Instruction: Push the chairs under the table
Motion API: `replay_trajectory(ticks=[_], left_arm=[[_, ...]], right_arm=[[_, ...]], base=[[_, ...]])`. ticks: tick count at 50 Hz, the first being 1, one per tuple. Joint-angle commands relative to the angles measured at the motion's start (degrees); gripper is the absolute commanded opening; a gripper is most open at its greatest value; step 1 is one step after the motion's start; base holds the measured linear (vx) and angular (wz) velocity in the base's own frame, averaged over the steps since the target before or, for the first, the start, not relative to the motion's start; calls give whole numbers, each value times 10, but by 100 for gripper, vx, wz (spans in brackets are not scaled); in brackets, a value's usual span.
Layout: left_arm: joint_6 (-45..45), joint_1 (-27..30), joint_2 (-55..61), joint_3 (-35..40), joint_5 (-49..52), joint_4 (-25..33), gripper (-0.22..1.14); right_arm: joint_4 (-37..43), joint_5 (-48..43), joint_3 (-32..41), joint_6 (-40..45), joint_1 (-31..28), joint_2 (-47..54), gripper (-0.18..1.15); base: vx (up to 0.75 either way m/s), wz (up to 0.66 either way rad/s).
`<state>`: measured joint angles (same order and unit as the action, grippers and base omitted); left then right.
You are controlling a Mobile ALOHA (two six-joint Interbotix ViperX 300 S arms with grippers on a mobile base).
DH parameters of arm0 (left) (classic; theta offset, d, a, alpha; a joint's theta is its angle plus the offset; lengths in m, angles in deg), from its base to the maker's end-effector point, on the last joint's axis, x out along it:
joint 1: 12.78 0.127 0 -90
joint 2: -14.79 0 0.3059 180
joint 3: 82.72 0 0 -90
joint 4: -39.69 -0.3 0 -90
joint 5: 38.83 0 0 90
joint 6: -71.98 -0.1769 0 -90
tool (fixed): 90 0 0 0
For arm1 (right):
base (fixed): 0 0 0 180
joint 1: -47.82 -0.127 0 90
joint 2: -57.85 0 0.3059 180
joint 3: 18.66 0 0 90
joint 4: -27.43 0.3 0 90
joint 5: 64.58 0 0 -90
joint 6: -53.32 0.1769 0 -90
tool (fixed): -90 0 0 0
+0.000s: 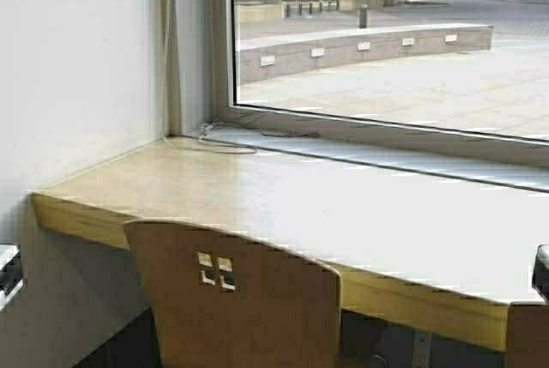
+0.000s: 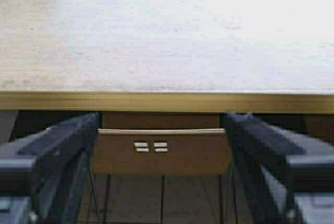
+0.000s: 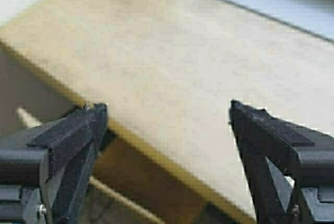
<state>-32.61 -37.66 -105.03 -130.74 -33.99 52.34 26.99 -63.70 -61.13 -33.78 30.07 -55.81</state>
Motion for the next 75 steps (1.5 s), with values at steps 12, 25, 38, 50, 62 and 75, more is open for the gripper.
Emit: replay_trajectory(ticks=[12,25,38,50,62,75], left_arm=[[2,-1,3,4,-6,8,101],[1,-1,7,4,-9,10,101],[1,-2,9,4,-9,10,101],[0,-1,19,6,-30,10,101],[2,-1,28,8,-37,11,101],[0,-1,48,4,-38,11,101]], right_arm=[[1,-5,15,1,1,26,100],[0,-11,32,1,1,26,100],[10,-9,28,3,1,17,100],[25,-4,27,3,1,12,100],[25,-4,26,1,1,10,100],[21,-11,53,-1,2,64,100]], base=[[-22,4],[-36,-4],[-36,8],[-35,15],[-39,9],[-37,-11]])
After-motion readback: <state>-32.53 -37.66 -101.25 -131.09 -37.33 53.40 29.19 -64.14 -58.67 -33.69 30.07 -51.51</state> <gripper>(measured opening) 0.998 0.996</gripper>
